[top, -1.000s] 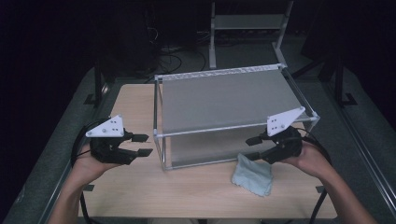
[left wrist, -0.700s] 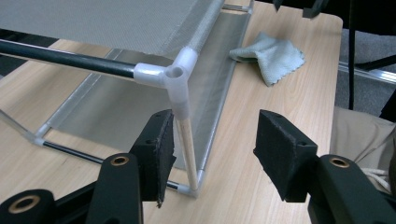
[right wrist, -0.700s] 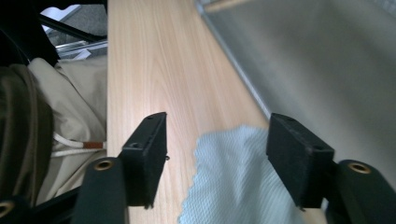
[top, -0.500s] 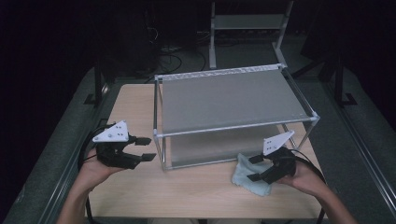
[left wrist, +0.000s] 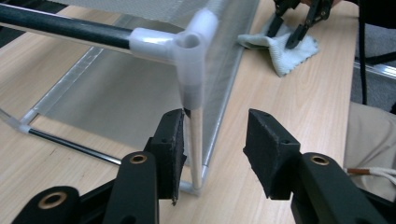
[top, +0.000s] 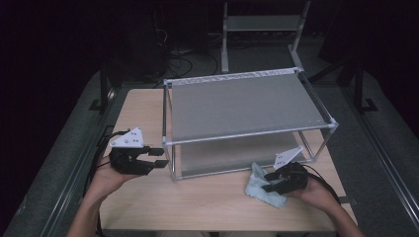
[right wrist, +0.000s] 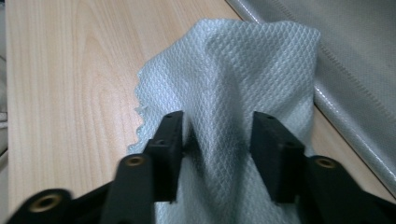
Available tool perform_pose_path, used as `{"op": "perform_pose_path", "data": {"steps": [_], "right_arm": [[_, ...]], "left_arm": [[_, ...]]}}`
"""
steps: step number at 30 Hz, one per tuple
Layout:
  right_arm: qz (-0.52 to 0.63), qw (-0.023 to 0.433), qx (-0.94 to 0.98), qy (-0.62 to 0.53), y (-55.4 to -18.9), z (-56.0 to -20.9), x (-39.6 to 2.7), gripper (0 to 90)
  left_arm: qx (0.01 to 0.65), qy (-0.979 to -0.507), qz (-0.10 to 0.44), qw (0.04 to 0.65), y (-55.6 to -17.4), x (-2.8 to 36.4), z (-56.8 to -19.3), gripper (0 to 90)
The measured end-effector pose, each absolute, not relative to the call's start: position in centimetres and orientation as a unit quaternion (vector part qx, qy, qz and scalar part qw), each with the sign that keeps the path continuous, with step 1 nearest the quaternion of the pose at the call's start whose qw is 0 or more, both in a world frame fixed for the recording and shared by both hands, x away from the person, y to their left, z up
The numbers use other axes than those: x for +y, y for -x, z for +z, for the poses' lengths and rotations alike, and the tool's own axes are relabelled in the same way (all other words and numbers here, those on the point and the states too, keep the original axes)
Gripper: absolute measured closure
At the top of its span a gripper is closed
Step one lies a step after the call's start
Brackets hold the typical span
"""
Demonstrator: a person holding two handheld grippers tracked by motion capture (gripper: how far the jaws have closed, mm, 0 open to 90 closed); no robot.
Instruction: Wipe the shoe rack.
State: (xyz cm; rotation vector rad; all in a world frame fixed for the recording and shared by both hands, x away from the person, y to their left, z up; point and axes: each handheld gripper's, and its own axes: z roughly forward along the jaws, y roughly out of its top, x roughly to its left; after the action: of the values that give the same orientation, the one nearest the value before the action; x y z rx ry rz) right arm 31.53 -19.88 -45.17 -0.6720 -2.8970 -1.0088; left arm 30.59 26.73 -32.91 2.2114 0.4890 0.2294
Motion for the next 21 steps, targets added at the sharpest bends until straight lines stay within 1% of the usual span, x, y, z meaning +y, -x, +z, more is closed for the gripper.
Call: {"op": "perform_pose_path", "data": {"steps": [5,7,10,12,13,21], "right_arm": [[-0.321,-0.016,-0.923,0.21,-31.3,-45.5,-19.6,62.0],[-0.322,-0.022,-0.922,0.214,-31.1,-45.6,-19.5,65.9],[-0.325,-0.022,-0.92,0.218,-31.0,-45.6,-19.3,70.6],[-0.324,-0.02,-0.92,0.219,-31.0,-45.6,-19.2,73.1],[-0.323,-0.02,-0.921,0.215,-31.0,-45.6,-19.0,75.7],[-0.318,-0.013,-0.924,0.212,-31.0,-45.4,-18.4,81.3]], "left_arm": [[0.197,-0.882,0.091,0.419,-30.9,26.6,-33.1,62.9],[0.198,-0.882,0.089,0.418,-31.0,26.6,-33.1,64.9],[0.201,-0.881,0.09,0.418,-31.2,26.6,-33.1,70.5],[0.202,-0.88,0.086,0.421,-31.2,26.7,-33.1,75.4],[0.2,-0.881,0.085,0.42,-31.2,26.7,-33.1,78.8],[0.199,-0.881,0.084,0.421,-31.2,26.7,-33.1,81.1]]}}
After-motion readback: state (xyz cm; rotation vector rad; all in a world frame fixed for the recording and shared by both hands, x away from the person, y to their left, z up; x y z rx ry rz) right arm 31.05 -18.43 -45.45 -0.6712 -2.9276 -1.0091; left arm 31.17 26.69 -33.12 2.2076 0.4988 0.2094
